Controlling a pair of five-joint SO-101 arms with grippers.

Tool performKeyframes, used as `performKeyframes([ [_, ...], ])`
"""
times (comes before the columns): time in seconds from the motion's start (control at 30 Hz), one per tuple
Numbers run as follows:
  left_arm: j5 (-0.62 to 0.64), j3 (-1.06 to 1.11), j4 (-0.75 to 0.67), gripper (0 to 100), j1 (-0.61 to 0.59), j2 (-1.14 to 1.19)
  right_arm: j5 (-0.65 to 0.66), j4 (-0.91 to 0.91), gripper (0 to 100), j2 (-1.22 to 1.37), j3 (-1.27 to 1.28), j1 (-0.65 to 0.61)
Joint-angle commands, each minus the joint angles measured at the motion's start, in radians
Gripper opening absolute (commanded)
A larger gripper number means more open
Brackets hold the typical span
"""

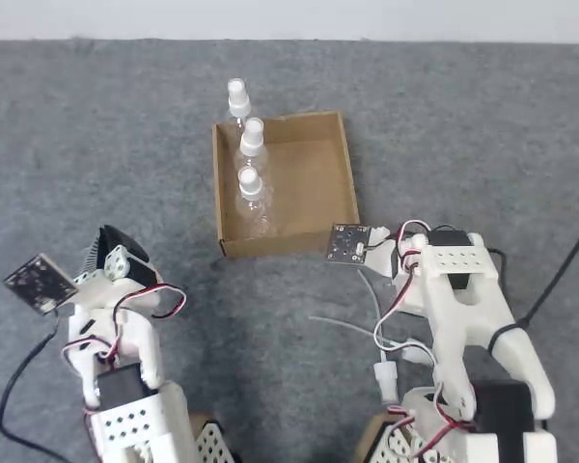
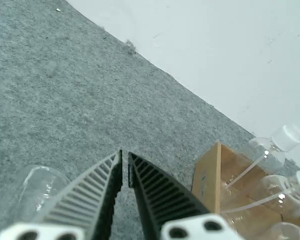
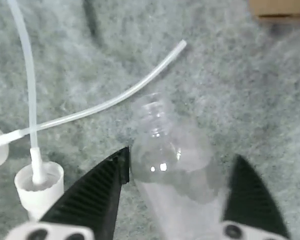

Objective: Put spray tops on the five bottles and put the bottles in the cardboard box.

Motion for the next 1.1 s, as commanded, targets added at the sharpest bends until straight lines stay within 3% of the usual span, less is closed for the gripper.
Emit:
performKeyframes([
  [0.0,-0.009,-0.013,-0.018,1,-0.005,-0.011,0.006,-0.016,8.3,-0.051,-0.003,0.012],
  [0.2,-0.009,-0.013,-0.018,1,-0.005,-0.011,-0.011,-0.007,6.2,-0.062,-0.003,0.013],
  [0.83,-0.009,-0.013,-0.018,1,-0.002,-0.012,-0.428,-0.005,5.9,-0.065,-0.068,0.010],
  [1.07,-0.009,-0.013,-0.018,1,-0.002,-0.011,-0.617,0.160,6.1,-0.065,-0.216,0.002],
])
